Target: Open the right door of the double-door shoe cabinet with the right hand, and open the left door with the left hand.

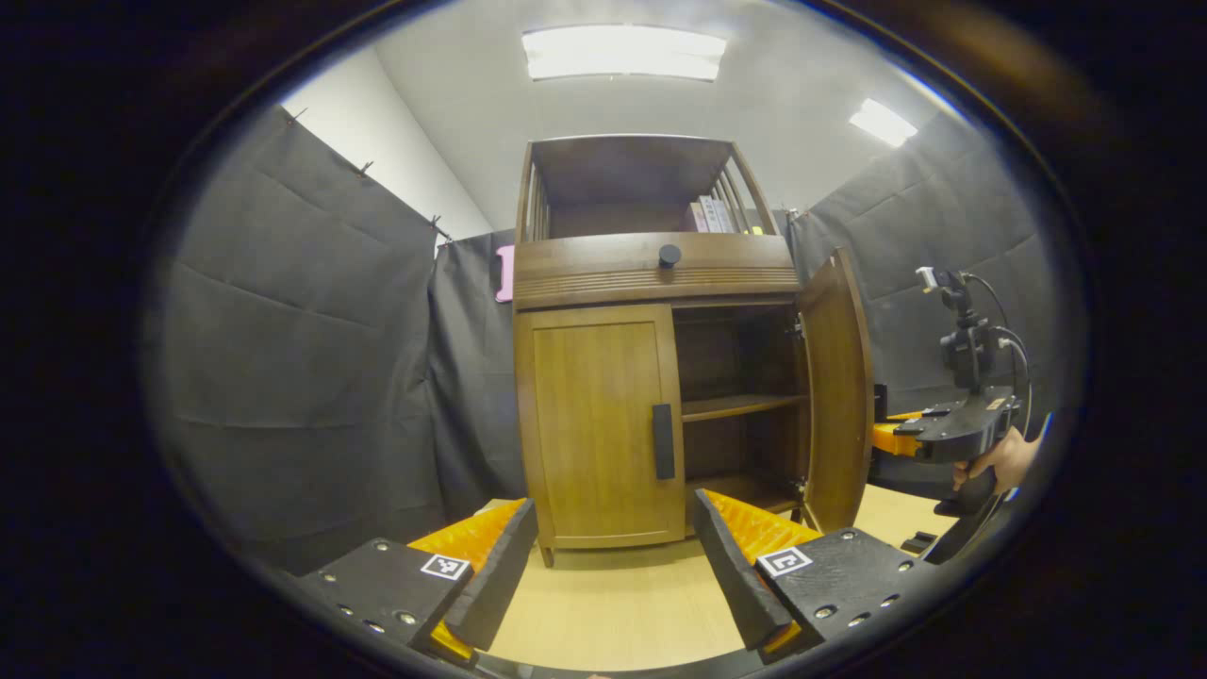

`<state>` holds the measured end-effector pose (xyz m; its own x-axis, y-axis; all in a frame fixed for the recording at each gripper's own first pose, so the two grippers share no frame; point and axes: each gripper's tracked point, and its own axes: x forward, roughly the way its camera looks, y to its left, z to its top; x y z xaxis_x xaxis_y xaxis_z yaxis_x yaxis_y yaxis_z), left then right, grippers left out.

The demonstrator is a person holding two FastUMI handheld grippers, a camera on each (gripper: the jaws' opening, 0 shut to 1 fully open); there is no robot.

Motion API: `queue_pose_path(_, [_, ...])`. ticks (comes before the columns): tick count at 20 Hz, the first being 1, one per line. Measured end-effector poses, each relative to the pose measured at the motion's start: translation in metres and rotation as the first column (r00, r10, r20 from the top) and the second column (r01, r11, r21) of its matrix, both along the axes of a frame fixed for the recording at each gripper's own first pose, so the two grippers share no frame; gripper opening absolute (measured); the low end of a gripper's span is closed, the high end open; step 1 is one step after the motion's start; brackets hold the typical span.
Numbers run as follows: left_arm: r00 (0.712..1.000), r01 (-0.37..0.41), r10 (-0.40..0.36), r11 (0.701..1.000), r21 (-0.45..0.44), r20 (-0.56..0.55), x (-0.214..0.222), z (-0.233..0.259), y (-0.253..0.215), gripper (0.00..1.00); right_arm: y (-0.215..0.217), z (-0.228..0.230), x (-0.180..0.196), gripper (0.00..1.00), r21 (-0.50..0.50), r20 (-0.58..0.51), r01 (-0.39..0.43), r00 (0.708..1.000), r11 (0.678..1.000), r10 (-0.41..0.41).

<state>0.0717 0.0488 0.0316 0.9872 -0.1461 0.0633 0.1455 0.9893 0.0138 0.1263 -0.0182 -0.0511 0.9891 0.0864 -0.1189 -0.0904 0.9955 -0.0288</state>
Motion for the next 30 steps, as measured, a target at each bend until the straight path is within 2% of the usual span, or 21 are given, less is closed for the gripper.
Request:
queue_pose_path(2, [1.0,0.012,-0.012,1.0,0.002,0.003,0.0,-0.001,-0.001,0.94,-0.013,-0.002,-0.002,0.2,0.001,-0.002,0.028,1.0,1.0,-0.028])
queue_pose_path(4, [1.0,0.025,-0.025,1.0,-0.002,0.003,0.001,-0.001,-0.003,0.94,-0.024,-0.008,-0.003,0.14,0.005,-0.017,0.056,0.998,0.998,-0.056])
queue_pose_path(9, [0.999,0.051,-0.051,0.999,-0.004,-0.004,0.003,-0.003,-0.006,0.94,-0.056,-0.017,-0.014,0.13,0.032,-0.041,0.137,0.99,0.99,-0.136])
queue_pose_path(10, [0.998,0.057,-0.057,0.998,-0.003,-0.005,0.004,-0.003,-0.007,0.94,-0.063,-0.019,-0.017,0.14,0.027,-0.043,0.156,0.987,0.987,-0.154])
queue_pose_path(11, [0.998,0.062,-0.062,0.998,-0.004,-0.006,0.004,-0.003,-0.007,0.94,-0.07,-0.019,-0.02,0.2,0.024,-0.04,0.173,0.984,0.985,-0.172])
queue_pose_path(12, [0.998,0.069,-0.069,0.998,-0.007,-0.005,0.004,-0.003,-0.008,0.94,-0.077,-0.018,-0.023,0.19,0.023,-0.036,0.189,0.981,0.982,-0.189])
queue_pose_path(13, [0.997,0.076,-0.076,0.997,-0.014,-0.005,0.003,-0.004,-0.009,0.94,-0.085,-0.019,-0.025,0.24,0.024,-0.033,0.208,0.978,0.978,-0.207])
queue_pose_path(15, [0.996,0.085,-0.085,0.996,-0.024,-0.009,0.005,-0.005,-0.01,0.94,-0.1,-0.018,-0.03,0.24,0.027,-0.028,0.251,0.968,0.968,-0.25])
queue_pose_path(16, [0.996,0.086,-0.086,0.996,-0.028,-0.011,0.004,-0.005,-0.01,0.94,-0.104,-0.018,-0.032,0.28,0.038,-0.026,0.258,0.966,0.965,-0.258])
queue_pose_path(17, [0.996,0.088,-0.089,0.996,-0.032,-0.014,0.005,-0.006,-0.011,0.94,-0.102,-0.017,-0.034,0.25,0.058,-0.035,0.243,0.97,0.968,-0.241])
queue_pose_path(19, [0.996,0.092,-0.093,0.995,-0.037,-0.018,0.006,-0.006,-0.011,0.94,-0.104,-0.014,-0.034,0.31,0.06,-0.026,0.242,0.97,0.968,-0.241])
queue_pose_path(22, [0.995,0.096,-0.097,0.995,-0.041,-0.021,0.007,-0.007,-0.013,0.94,-0.099,-0.003,-0.043,0.32,0.06,0.003,0.222,0.975,0.973,-0.222])
queue_pose_path(23, [0.995,0.098,-0.099,0.994,-0.042,-0.024,0.008,-0.007,-0.014,0.94,-0.096,0.001,-0.048,0.39,0.067,0.011,0.212,0.977,0.975,-0.213])
queue_pose_path(27, [0.994,0.098,-0.099,0.994,-0.042,-0.039,0.007,-0.01,-0.013,0.94,-0.088,0.013,-0.061,0.95,0.083,0.042,0.185,0.981,0.979,-0.188])
queue_pose_path(29, [0.994,0.098,-0.1,0.994,-0.05,-0.05,0.006,-0.012,-0.013,0.94,-0.086,0.019,-0.065,0.93,0.066,0.067,0.164,0.983,0.984,-0.169])
queue_pose_path(30, [0.993,0.103,-0.106,0.993,-0.057,-0.053,0.005,-0.011,-0.016,0.94,-0.087,0.019,-0.066,0.95,0.052,0.079,0.16,0.983,0.986,-0.164])
